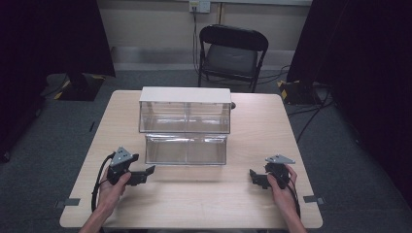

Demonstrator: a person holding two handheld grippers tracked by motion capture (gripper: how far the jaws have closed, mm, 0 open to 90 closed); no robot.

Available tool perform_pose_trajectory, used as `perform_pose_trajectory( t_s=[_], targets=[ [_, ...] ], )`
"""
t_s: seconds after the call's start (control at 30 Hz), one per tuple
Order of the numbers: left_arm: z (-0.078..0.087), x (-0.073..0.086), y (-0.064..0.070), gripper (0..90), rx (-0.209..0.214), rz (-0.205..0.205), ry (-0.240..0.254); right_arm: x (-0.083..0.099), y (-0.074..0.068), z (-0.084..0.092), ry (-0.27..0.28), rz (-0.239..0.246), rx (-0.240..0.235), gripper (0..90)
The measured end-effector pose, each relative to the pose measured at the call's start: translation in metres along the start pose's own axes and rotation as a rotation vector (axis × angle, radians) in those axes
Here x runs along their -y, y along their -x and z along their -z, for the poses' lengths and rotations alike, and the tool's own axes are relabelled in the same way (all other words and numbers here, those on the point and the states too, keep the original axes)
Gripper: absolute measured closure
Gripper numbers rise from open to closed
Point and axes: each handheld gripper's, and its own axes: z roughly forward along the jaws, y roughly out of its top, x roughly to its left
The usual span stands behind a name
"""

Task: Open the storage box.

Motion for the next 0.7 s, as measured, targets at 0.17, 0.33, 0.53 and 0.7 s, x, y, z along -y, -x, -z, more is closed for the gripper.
perform_pose_trajectory(
  t_s=[0.17,0.33,0.53,0.7],
  targets=[
    [-0.0004,0.0004,-0.0006,15.9,0.002,0.018,-0.002,0.0,0.0,0.0,0.0,0.0,0.0,11.1],
    [0.0001,0.0005,-0.0006,15.9,0.004,0.014,0.01,0.0,0.0,0.0,0.0,0.0,0.0,11.1],
    [0.0002,0.0005,-0.0012,15.7,0.011,0.015,0.013,0.0,0.0,0.0,0.0,0.0,0.0,11.1],
    [0.001,-0.0001,-0.0007,15.5,0.019,0.013,0.022,0.0,0.0,0.0,0.0,0.0,0.0,11.1]
  ],
)
